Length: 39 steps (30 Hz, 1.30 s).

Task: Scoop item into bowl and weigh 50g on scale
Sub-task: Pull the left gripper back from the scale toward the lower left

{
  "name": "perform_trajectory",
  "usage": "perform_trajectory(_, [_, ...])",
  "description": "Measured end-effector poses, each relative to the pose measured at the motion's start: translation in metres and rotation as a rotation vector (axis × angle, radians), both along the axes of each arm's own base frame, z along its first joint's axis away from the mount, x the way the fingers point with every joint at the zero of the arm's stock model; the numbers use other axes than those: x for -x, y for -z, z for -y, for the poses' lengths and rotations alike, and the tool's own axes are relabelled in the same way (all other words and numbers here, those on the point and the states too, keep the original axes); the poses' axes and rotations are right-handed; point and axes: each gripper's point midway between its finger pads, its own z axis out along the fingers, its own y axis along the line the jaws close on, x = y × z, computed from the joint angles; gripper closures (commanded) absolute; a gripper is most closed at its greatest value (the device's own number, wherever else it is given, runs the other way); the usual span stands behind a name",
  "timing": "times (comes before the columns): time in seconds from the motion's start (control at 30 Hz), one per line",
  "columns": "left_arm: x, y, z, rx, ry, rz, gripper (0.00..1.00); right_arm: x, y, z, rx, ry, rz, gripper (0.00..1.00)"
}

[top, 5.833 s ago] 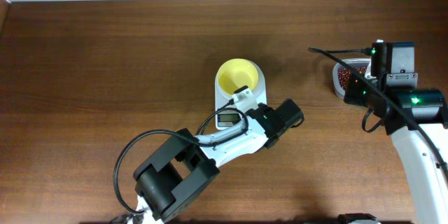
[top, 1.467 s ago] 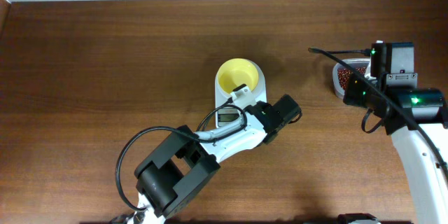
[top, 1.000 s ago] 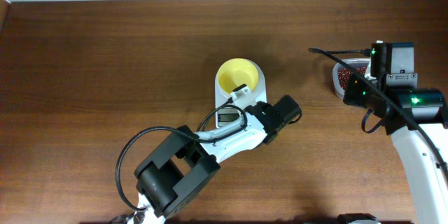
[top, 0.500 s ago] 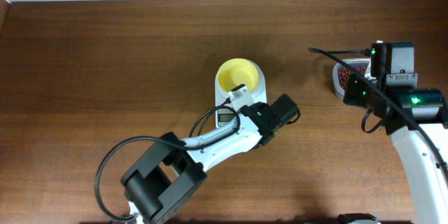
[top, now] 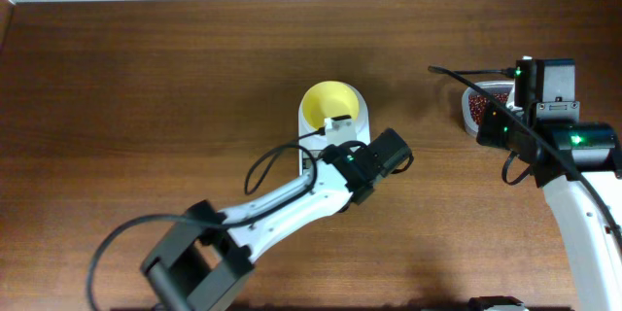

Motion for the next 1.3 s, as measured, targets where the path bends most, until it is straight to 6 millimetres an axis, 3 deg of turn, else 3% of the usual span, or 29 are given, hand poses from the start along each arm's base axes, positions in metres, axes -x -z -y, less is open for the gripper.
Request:
perform_trajectory(0.03, [0.001, -0.006, 0.000, -0.005, 0.038, 0.000, 0.99, 0.000, 0.000, 0.000, 0.000, -0.001, 0.000, 0.96])
perform_trajectory(0.2, [0.005, -0.037, 0.003, -0.065, 0.286, 0.022, 0.07, -0.001, -0.001, 0.000, 0.000, 0.000, 0.005, 0.96])
perform_trajectory(0.23, [0.007, -0.042, 0.004, -0.073, 0.343, 0.021, 0.01, -0.002, -0.001, 0.000, 0.000, 0.000, 0.008, 0.96])
perform_trajectory(0.33, [0.009, -0.050, 0.002, -0.075, 0.483, -0.008, 0.01, -0.004, -0.003, 0.000, -0.001, 0.000, 0.020, 0.96])
perform_trajectory(0.57, [0.004, -0.053, -0.027, -0.085, 0.699, -0.098, 0.01, -0.004, -0.003, 0.000, -0.001, 0.000, 0.022, 0.96])
perform_trajectory(0.7, [0.004, -0.065, -0.038, -0.035, 0.833, -0.098, 0.01, -0.005, -0.003, 0.000, -0.001, 0.000, 0.022, 0.96])
perform_trajectory(0.83, [-0.002, -0.077, -0.059, -0.010, 0.859, -0.084, 0.01, -0.005, -0.003, 0.000, -0.001, 0.000, 0.022, 0.96])
perform_trajectory(1.0, [-0.008, -0.110, -0.081, 0.010, 0.881, 0.025, 0.01, -0.005, -0.003, 0.000, -0.001, 0.000, 0.022, 0.96])
perform_trajectory(1.3, [0.025, -0.133, -0.098, 0.019, 0.895, 0.088, 0.01, -0.004, -0.002, 0.000, 0.000, 0.001, 0.018, 0.96])
